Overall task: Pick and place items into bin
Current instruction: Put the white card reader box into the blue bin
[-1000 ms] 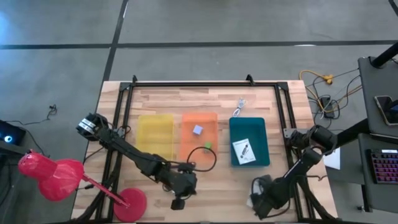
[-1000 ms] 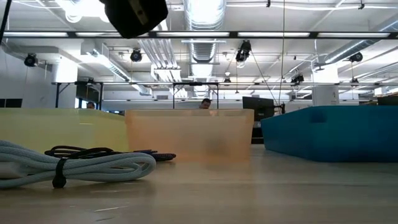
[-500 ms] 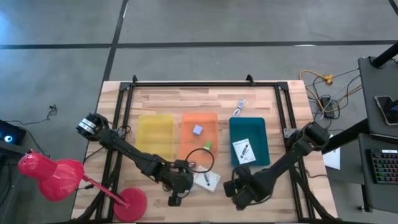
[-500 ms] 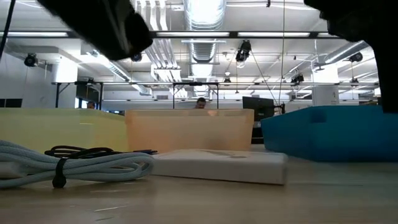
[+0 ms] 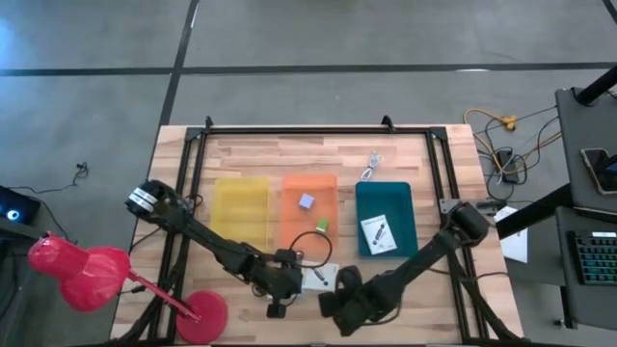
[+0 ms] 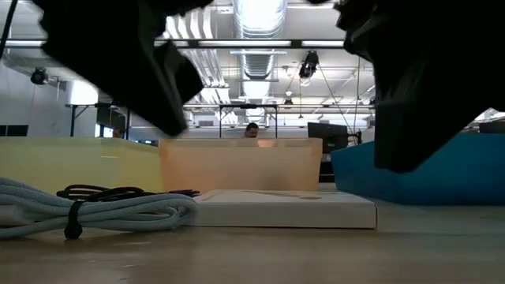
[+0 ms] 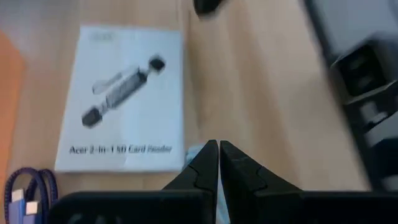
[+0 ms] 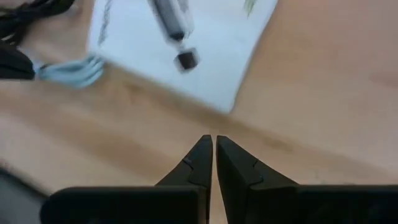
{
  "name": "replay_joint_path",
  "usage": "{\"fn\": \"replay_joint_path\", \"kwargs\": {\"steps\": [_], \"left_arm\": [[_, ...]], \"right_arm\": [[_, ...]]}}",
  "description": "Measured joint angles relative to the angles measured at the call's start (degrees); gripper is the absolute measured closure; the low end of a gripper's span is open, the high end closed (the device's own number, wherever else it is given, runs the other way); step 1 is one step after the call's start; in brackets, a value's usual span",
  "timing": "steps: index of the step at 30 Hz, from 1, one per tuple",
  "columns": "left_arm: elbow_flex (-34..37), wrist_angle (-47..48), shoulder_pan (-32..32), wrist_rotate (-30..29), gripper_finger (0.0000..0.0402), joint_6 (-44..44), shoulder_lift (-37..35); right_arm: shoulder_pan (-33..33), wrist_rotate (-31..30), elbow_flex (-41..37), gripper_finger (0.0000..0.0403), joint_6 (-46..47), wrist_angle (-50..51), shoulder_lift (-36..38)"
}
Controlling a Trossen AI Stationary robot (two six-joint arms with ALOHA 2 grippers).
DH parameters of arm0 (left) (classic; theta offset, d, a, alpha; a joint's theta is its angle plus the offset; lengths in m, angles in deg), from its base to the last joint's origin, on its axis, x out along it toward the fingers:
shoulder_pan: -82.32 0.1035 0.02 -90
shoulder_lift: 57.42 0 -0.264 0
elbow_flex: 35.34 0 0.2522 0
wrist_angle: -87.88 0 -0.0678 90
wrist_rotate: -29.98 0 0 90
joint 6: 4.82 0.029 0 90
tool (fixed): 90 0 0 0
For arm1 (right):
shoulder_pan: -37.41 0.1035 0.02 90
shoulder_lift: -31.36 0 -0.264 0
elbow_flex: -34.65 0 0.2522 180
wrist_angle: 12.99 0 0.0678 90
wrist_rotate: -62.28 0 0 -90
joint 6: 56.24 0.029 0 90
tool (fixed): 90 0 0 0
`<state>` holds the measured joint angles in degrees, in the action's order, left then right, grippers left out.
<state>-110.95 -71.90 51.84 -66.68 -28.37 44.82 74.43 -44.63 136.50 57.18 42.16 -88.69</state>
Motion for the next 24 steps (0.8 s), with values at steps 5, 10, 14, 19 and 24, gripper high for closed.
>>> {"fn": "replay_joint_path", "kwargs": {"steps": [5,10,14,19,24], "left_arm": [[0.00,0.23,0.00,-3.27,0.0401,0.07,2.85],[0.00,0.65,0.00,-7.63,0.0401,0.40,2.99],[0.00,0.50,0.11,-8.51,0.0401,0.57,2.99],[0.00,0.54,0.11,-12.72,0.0401,0.55,2.99],[0.07,0.29,0.48,-13.86,0.0401,0.51,3.67]], "right_arm": [[-0.87,-0.58,5.95,0.0390,-1.30,8.89,-2.08],[-0.67,-1.26,7.83,0.0390,-0.23,13.06,-2.39],[-0.63,-1.23,7.83,0.0390,0.17,12.85,-2.39],[-0.66,-1.11,7.76,0.0390,0.17,12.30,-2.41],[-0.66,-1.09,7.81,0.0390,0.17,12.19,-2.41]]}}
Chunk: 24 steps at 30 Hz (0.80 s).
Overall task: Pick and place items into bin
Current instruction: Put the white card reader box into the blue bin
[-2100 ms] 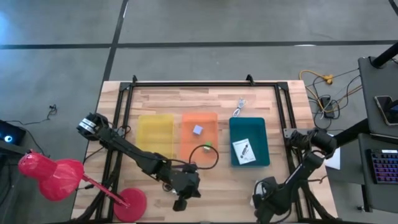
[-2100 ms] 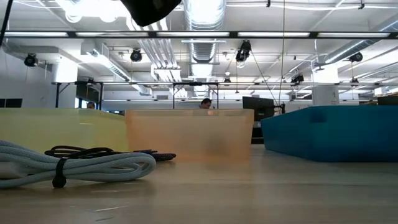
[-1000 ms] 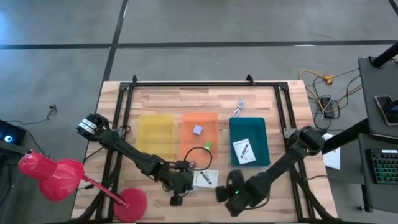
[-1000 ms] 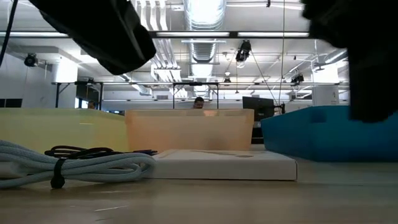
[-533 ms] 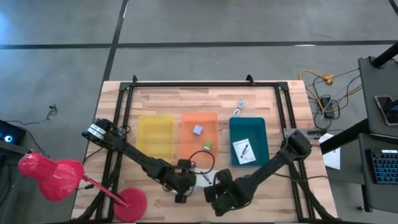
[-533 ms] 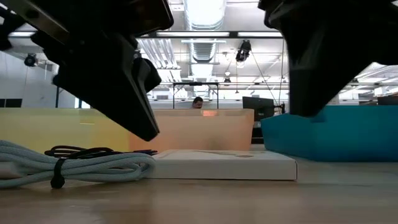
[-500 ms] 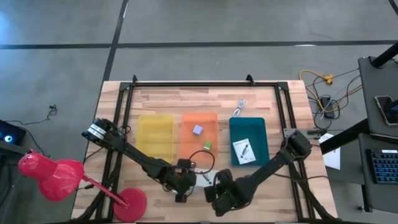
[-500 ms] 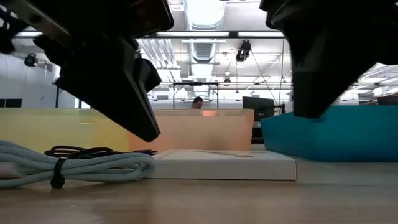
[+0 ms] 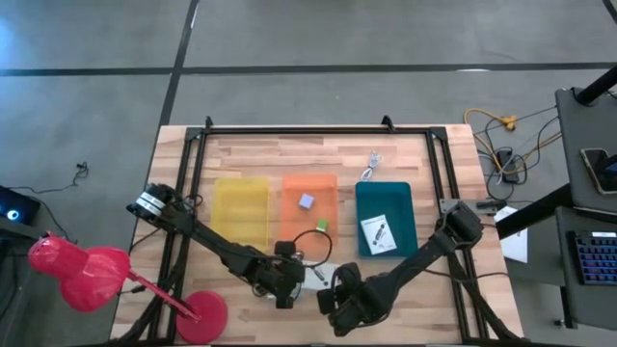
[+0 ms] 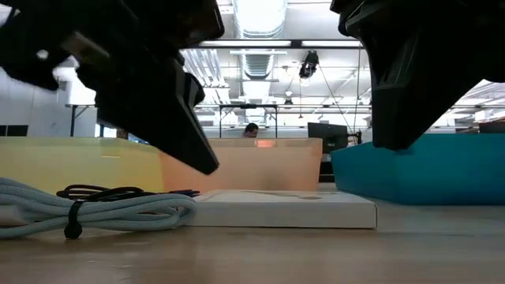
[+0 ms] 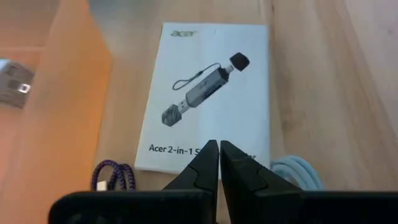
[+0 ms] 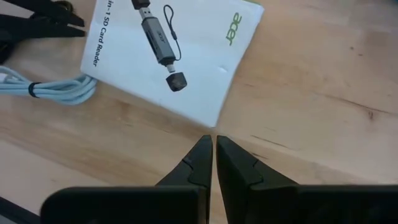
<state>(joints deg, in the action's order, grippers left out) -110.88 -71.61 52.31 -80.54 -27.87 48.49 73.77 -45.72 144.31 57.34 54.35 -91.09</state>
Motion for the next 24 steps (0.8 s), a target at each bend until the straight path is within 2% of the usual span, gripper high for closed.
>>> {"fn": "replay_joint_path", "kwargs": {"steps": [10,19,24], "left_arm": [[-0.15,0.03,0.11,0.56,0.0401,-0.55,2.87],[-0.28,6.18,0.11,0.74,0.0401,-0.68,1.81],[-0.22,6.11,0.10,0.97,0.0401,-0.68,1.79]], "right_arm": [[0.02,0.94,-0.01,0.0390,0.30,0.00,0.00],[0.01,3.55,-0.32,0.0388,0.57,-0.36,0.00],[0.00,0.38,-1.67,0.0349,-0.36,-6.10,0.00]]}}
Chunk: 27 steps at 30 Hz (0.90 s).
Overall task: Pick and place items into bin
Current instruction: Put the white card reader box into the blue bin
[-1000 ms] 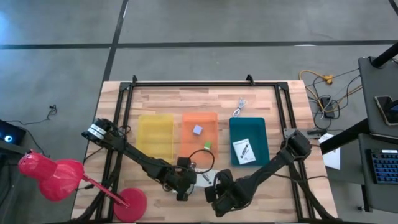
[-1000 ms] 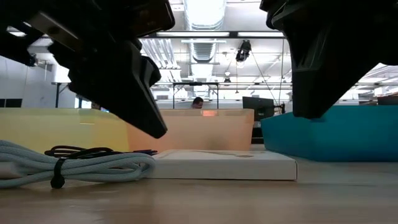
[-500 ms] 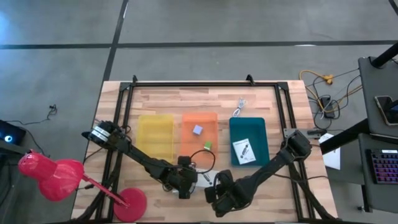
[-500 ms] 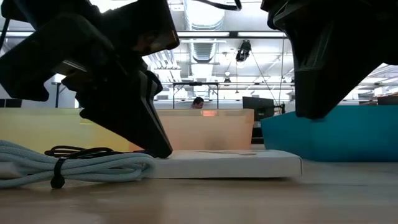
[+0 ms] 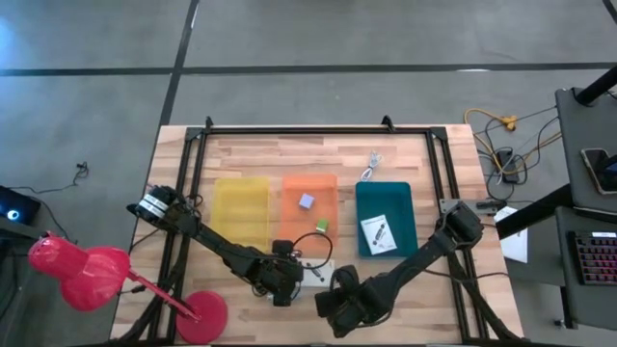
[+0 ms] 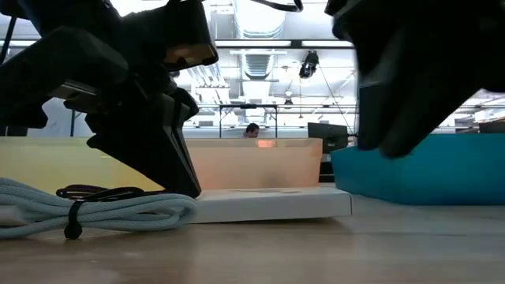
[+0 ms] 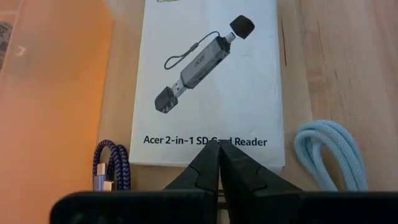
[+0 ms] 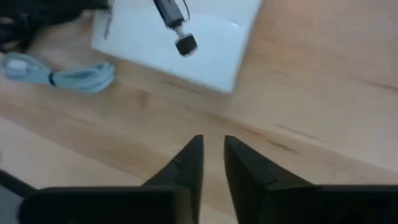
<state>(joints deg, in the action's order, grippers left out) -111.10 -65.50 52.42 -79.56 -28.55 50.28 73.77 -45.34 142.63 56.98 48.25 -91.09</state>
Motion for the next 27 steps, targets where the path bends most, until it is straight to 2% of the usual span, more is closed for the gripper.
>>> {"fn": "replay_joint_path", "kwargs": {"steps": [8,12,27], "left_arm": [[0.04,-0.02,-0.03,0.15,0.0401,-0.02,0.02],[0.07,-0.03,-0.03,0.21,0.0401,0.00,0.04],[0.44,-0.43,-0.01,0.36,0.0402,0.09,0.09]], "right_arm": [[0.33,-2.18,-4.82,0.0231,9.27,-3.32,-0.28],[0.55,-3.61,-5.69,0.0195,12.10,-3.65,-0.07],[-1.16,-9.06,-13.23,0.0188,13.18,-20.08,0.35]]}}
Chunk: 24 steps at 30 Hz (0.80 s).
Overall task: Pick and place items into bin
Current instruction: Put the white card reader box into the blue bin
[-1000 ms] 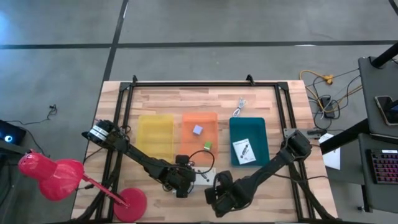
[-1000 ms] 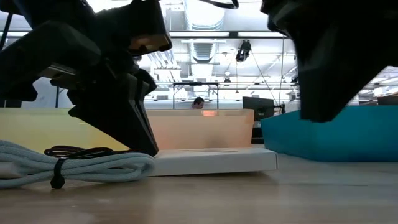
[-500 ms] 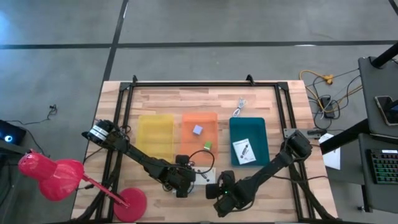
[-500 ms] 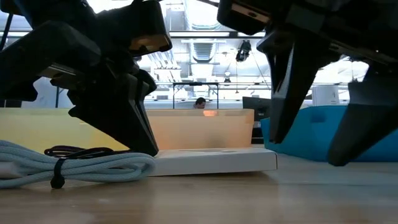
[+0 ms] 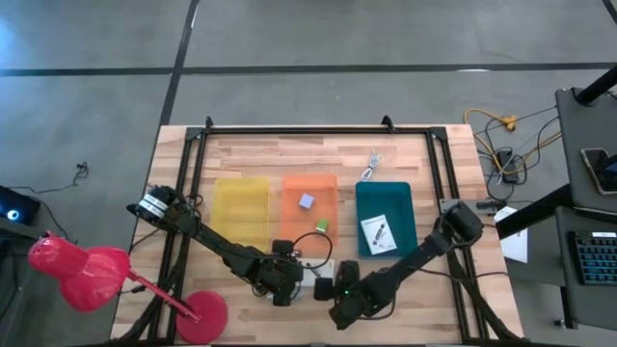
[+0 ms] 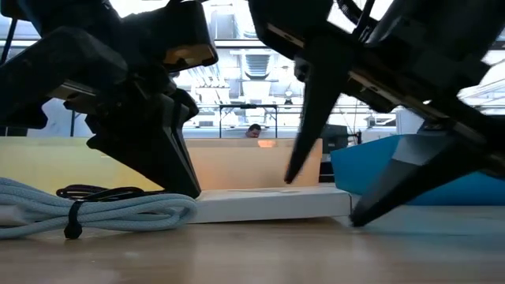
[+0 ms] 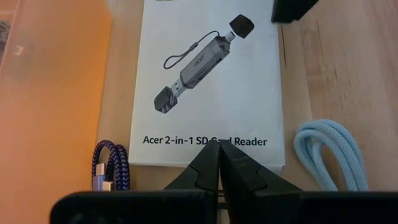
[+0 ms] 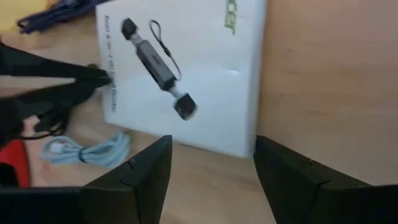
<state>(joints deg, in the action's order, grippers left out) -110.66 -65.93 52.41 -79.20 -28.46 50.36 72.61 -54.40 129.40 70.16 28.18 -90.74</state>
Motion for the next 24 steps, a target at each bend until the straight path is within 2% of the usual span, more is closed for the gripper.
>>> {"fn": "replay_joint_path", "kwargs": {"steps": [8,13,16,24], "left_arm": [[0.09,0.07,0.00,-0.03,0.0402,0.02,0.00],[0.15,-0.62,0.00,-0.02,0.0401,0.04,0.00],[0.20,-0.55,-0.02,0.00,0.0401,0.04,0.00],[0.17,-1.39,-0.07,0.76,0.0401,0.06,0.02]], "right_arm": [[-1.27,-0.80,-2.06,0.0188,-0.72,-1.68,0.21],[-2.07,-3.35,-2.21,0.0198,-3.74,-1.90,0.11],[-2.49,-4.59,-1.84,0.0225,-5.84,-1.29,-0.09],[-2.48,-5.45,-1.79,0.0334,-6.37,-1.26,-0.29]]}}
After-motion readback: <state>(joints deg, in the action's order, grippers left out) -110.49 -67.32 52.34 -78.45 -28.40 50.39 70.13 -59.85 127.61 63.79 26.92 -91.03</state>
